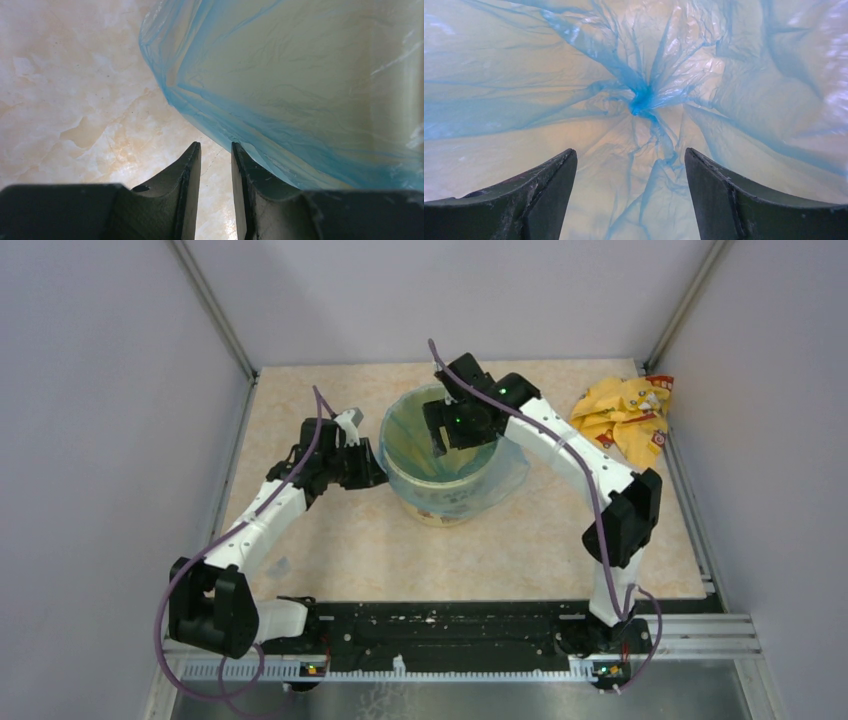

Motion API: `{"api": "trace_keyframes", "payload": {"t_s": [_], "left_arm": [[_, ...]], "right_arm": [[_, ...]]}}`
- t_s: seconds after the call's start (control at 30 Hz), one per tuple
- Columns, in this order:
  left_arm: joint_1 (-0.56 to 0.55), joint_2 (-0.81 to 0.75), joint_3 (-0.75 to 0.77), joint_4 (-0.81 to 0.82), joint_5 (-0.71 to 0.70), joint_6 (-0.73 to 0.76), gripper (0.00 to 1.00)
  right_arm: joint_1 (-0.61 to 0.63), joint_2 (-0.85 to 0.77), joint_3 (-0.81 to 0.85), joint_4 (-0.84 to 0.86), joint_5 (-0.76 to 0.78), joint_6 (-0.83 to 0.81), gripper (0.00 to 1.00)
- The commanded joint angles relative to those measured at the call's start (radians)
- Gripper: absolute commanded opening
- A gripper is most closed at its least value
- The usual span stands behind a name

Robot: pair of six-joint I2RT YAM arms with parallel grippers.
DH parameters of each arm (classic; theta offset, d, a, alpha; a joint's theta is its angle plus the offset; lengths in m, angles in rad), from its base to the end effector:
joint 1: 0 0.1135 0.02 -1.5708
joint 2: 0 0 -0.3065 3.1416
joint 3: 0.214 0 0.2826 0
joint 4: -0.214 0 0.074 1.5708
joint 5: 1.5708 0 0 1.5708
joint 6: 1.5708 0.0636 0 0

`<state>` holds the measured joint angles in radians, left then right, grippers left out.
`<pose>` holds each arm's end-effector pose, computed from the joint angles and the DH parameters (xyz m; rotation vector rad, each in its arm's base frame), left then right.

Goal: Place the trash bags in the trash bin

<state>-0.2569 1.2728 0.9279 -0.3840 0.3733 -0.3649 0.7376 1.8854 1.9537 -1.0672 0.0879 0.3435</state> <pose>0.2935 -0.1011 0.2809 0.0714 2.3525 -0.7429 0.3446 0.3056 0.3682 -0.4745 2.5482 0.2944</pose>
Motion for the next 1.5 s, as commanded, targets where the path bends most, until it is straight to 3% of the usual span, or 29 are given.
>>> {"api": "trace_keyframes", "payload": {"t_s": [0.0,0.2,0.47,0.7,1.23,1.33,1.47], "left_arm": [[-0.006,0.007,-0.009,0.051,0.000,0.004,0.35],[-0.007,0.010,-0.009,0.054,-0.001,0.004,0.35],[-0.007,0.010,-0.008,0.055,-0.001,0.008,0.35],[-0.007,0.014,-0.012,0.061,0.000,0.006,0.35],[-0.018,0.025,-0.015,0.068,-0.001,0.006,0.35],[-0.019,0.023,-0.016,0.067,-0.005,0.007,0.35],[-0.019,0.025,-0.015,0.064,-0.011,0.009,0.35]], "right_arm": [[0.007,-0.123,0.106,-0.003,-0.001,0.028,0.80],[-0.001,-0.240,0.085,-0.014,0.085,0.054,0.85],[-0.135,-0.533,-0.336,0.160,0.008,0.181,0.99],[-0.222,-0.672,-0.644,0.505,-0.182,0.304,0.99],[-0.299,-0.607,-1.008,1.265,-0.434,0.541,0.99],[-0.299,-0.610,-0.997,1.236,-0.429,0.537,0.99],[-0.304,-0.656,-0.952,1.044,-0.344,0.464,0.99]]}}
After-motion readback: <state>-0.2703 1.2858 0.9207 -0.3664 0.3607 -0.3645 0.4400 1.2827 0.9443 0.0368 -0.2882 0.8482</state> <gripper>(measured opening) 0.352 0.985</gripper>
